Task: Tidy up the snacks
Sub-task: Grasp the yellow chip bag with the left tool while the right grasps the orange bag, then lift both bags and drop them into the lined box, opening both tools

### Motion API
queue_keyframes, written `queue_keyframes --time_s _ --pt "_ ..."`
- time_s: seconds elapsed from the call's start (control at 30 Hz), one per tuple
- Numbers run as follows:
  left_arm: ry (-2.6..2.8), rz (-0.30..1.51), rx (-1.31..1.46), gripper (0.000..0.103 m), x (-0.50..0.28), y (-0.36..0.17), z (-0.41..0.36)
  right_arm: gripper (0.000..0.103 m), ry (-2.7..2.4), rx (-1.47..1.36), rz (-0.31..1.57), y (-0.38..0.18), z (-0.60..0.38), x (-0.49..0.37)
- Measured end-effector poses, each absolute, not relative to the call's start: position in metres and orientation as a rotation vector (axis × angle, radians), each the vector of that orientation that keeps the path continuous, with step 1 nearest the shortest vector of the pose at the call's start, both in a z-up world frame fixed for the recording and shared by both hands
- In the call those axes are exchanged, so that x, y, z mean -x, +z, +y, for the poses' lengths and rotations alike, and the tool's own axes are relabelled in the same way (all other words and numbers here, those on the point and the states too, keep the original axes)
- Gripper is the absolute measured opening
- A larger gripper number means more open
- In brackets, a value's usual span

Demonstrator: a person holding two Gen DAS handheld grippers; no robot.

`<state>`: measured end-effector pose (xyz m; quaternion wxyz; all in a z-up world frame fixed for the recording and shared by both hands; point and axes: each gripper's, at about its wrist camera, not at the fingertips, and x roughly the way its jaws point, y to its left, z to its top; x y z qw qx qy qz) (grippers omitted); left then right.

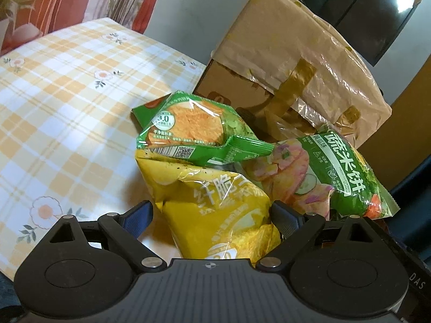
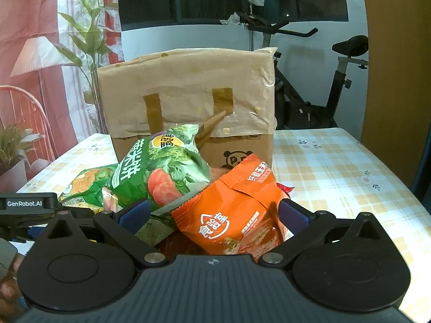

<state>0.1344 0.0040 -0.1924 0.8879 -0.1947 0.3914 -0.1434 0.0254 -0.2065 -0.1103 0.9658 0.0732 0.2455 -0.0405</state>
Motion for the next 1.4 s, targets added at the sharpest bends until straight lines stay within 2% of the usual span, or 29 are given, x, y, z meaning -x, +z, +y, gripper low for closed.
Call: queue_keyframes --time_s 0.03,0.07,0.27,0.63,0.77,0.87,1.07,1.4 --pt "-0.303 0.814 0.409 0.095 -0.134 -0.192 0.005 0.103 -0.084 -0.148 0.497 -0.110 -0.207 -0.025" --pt "-0.311 0.811 0.406 0.086 -0.133 -0.192 0.005 0.103 -0.085 -0.148 0.498 -0.111 -0.207 -0.025" --pt "-0.343 0.766 0.295 0.079 -0.124 -0.180 0.003 0.102 -0.101 -0.156 0.511 -0.114 -0.210 -0.026" --pt "-0.262 0.617 0.166 0.079 -0.101 -0.145 0.006 0.097 -0.140 -0.100 0.536 -0.127 -0.210 -0.030" --pt "-0.246 0.562 0.112 0.079 -0.092 -0.135 0.002 0.091 -0.167 -0.073 0.541 -0.133 -0.212 -0.034" --pt "-0.240 0.534 0.095 0.079 -0.087 -0.131 0.001 0.079 -0.173 -0.070 0.538 -0.137 -0.215 -0.034" --pt "-0.236 0.491 0.084 0.079 -0.079 -0.124 0.003 0.072 -0.169 -0.081 0.518 -0.135 -0.220 -0.028" --pt "-0.171 0.422 0.065 0.079 -0.081 -0.108 0.010 0.069 -0.227 -0.135 0.399 -0.116 -0.237 -0.013"
